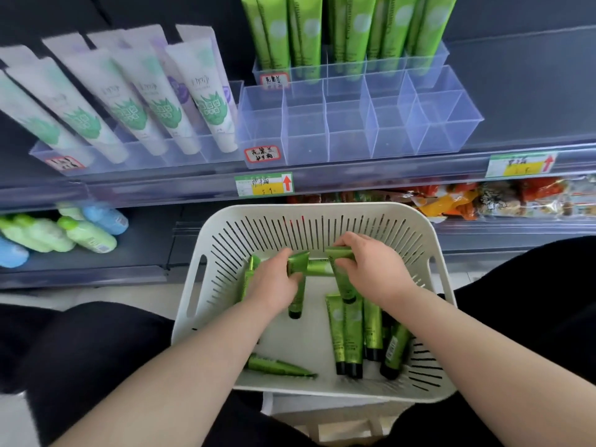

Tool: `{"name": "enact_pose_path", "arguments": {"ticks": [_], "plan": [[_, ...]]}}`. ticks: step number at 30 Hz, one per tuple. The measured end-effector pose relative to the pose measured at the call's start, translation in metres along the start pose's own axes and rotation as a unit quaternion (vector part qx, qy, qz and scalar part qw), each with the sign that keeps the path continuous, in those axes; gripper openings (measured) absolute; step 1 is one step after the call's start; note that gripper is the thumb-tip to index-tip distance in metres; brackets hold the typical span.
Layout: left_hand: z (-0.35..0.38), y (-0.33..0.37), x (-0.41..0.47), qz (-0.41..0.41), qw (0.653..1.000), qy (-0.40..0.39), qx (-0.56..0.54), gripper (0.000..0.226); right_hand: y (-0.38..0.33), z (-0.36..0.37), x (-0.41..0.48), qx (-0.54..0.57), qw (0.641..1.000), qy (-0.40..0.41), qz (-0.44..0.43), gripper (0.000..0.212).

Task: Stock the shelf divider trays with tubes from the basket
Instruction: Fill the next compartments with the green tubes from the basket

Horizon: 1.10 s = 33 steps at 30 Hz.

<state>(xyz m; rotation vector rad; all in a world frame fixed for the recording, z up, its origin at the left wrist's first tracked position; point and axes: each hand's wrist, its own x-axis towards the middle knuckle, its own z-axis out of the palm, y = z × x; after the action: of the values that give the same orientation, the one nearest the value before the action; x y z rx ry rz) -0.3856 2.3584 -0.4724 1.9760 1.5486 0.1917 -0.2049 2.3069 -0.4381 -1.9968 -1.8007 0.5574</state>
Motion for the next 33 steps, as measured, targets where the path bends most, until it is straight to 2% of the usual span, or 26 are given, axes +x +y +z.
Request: {"name": "enact_pose_path", "arguments": {"ticks": [3,6,11,16,21,27,33], "plan": [[-0.022,0.019,-0.003,0.025,0.997,0.015,-0.071,0.009,-0.008,-0.021,-0.002,-0.001,1.0,0.016,-0.008,0.02],[-0.049,0.045,-0.006,0.069,0.99,0.049,-0.109,0.006,-0.016,-0.05,-0.003,-0.014,0.997,0.073,-0.014,0.022],[-0.099,0.102,-0.003,0.135,0.97,0.146,-0.138,0.008,-0.038,-0.11,-0.004,-0.053,0.985,0.158,-0.054,0.023],[-0.142,0.166,0.005,0.169,0.948,0.202,-0.178,0.007,-0.051,-0.171,0.007,-0.063,0.972,0.224,-0.034,0.024],[-0.166,0.222,0.015,0.208,0.917,0.259,-0.22,0.024,-0.051,-0.219,0.028,-0.083,0.953,0.291,-0.028,0.026],[-0.163,0.265,0.052,0.225,0.911,0.28,-0.203,0.024,-0.027,-0.249,0.056,-0.076,0.942,0.328,-0.012,0.027],[-0.158,0.299,0.107,0.19,0.931,0.227,-0.211,0.024,-0.005,-0.269,0.083,-0.074,0.951,0.301,-0.004,0.027]]}}
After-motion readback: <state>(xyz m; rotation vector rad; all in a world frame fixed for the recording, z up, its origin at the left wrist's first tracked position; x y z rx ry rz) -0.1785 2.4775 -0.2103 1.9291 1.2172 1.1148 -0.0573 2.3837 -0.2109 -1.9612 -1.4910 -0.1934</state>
